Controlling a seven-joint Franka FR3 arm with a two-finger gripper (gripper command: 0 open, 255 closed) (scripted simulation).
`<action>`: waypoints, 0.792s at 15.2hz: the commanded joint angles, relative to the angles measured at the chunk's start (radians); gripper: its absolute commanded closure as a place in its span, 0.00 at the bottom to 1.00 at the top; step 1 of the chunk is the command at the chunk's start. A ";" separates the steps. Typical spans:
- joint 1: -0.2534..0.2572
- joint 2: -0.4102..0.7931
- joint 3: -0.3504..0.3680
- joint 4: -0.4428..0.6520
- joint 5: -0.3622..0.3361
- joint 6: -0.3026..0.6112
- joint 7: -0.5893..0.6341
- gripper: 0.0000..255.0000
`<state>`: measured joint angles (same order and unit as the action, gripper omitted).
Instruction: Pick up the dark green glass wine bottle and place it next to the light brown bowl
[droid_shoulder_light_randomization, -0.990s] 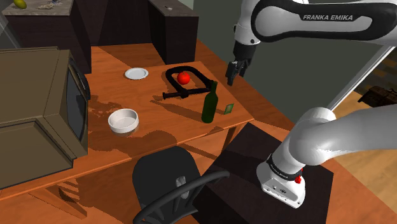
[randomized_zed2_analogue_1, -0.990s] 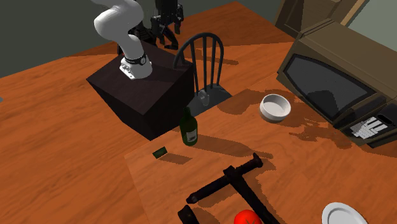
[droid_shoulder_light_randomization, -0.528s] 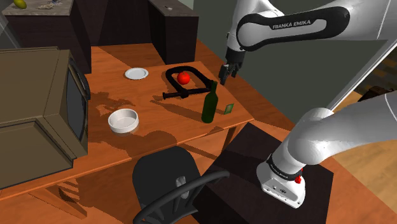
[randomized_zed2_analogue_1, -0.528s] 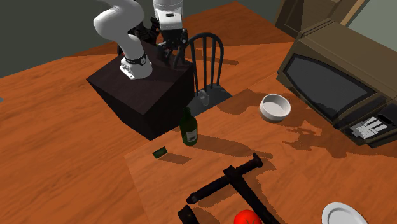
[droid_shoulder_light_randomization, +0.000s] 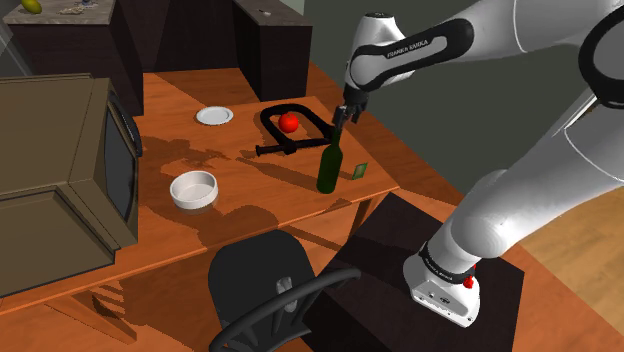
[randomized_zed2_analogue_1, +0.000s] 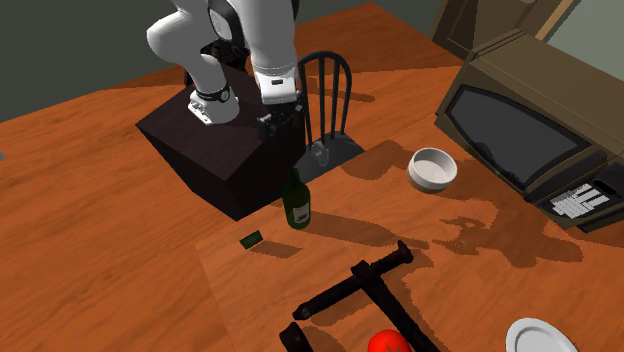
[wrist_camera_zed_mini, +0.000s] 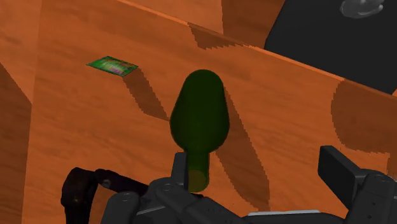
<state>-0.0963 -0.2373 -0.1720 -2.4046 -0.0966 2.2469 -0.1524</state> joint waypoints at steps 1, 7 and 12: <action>-0.005 0.067 -0.019 0.030 0.014 0.049 -0.026 0.00; -0.019 0.242 -0.051 0.120 0.075 0.155 -0.099 0.00; -0.021 0.294 -0.051 0.107 0.092 0.219 -0.111 0.00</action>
<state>-0.1171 0.0477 -0.2232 -2.2931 -0.0077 2.4517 -0.2627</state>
